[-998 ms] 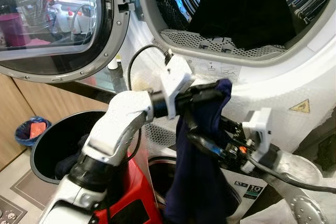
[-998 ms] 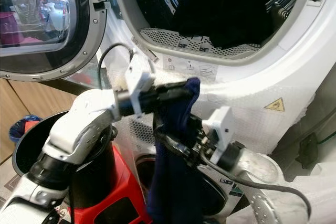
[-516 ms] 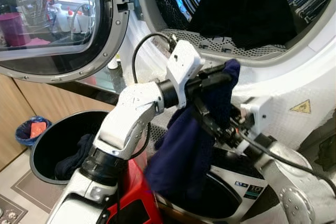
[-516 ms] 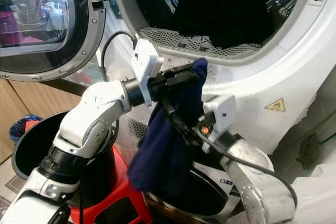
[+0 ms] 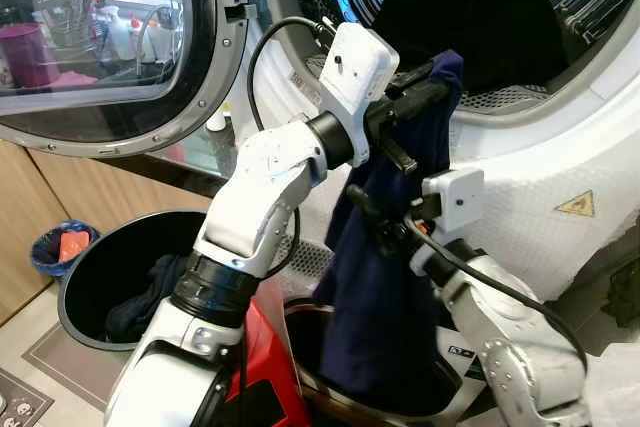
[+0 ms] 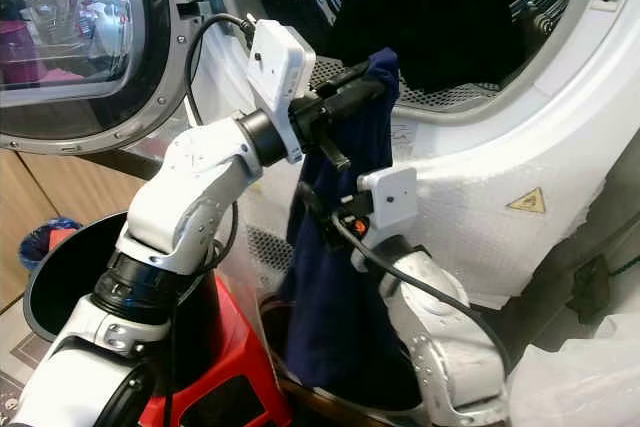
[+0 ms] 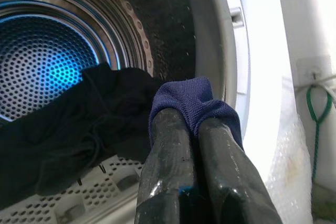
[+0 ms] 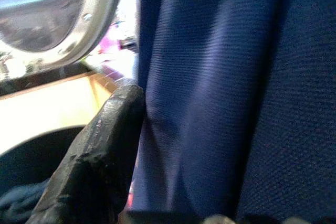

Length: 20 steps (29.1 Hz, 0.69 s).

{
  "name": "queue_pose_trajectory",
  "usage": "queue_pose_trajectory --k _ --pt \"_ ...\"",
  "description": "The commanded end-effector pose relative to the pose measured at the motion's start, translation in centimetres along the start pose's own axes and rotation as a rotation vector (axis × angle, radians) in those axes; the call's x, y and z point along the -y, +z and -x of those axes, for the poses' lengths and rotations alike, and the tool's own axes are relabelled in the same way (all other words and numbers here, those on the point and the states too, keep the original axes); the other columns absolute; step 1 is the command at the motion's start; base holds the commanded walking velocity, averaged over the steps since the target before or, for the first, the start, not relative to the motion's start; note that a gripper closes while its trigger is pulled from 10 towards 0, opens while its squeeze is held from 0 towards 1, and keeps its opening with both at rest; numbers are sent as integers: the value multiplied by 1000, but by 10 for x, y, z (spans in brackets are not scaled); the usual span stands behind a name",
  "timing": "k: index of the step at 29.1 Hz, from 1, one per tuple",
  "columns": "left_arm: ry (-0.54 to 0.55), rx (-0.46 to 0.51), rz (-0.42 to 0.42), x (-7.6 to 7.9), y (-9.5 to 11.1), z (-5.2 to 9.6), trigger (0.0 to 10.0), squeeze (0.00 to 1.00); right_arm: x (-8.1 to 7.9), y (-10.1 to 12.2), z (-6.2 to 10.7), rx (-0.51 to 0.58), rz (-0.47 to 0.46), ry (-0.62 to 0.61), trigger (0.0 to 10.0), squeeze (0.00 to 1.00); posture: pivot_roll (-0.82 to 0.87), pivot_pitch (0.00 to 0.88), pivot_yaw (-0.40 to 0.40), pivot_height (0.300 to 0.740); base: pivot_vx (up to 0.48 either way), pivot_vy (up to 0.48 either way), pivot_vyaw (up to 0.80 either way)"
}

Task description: Clothes washing

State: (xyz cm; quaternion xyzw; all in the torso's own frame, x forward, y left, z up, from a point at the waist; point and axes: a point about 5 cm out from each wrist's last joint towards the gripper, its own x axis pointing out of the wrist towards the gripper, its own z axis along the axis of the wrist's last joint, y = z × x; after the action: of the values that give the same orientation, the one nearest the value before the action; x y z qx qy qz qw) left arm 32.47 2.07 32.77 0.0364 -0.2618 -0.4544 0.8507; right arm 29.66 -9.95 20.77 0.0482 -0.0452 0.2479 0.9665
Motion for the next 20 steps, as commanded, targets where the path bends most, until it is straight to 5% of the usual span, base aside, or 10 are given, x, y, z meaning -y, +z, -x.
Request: queue_pose_trajectory --k 1,5,6,7,8,13,20 --pt "-3 67 -40 -1 19 -7 10000 0 0 2 -3 -2 -10 -28 10000 0 54 13 16 740 0 0 0" --pt "22 70 -31 0 18 -10 10000 0 -2 1 -6 -6 -55 -37 10000 0 54 17 16 740 0 0 0" --pt "32 70 -33 0 17 -11 10000 0 -2 2 -7 -3 -56 -37 7020 0 54 17 16 740 0 0 0" --pt "43 67 -29 0 16 -12 10000 0 -3 3 -7 -1 -88 -30 706 0 51 16 16 740 0 0 0" --pt "48 63 -29 1 15 -12 10000 0 -3 3 -7 -1 -97 -28 0 0 52 17 16 740 0 0 0" --pt "59 56 -19 5 12 -15 10000 0 -2 3 -7 6 -218 -14 0 0 52 17 17 740 0 0 0" --pt "52 55 -13 10 10 -18 10000 0 -7 7 -8 52 -236 8 0 0 51 16 21 740 0 0 0"
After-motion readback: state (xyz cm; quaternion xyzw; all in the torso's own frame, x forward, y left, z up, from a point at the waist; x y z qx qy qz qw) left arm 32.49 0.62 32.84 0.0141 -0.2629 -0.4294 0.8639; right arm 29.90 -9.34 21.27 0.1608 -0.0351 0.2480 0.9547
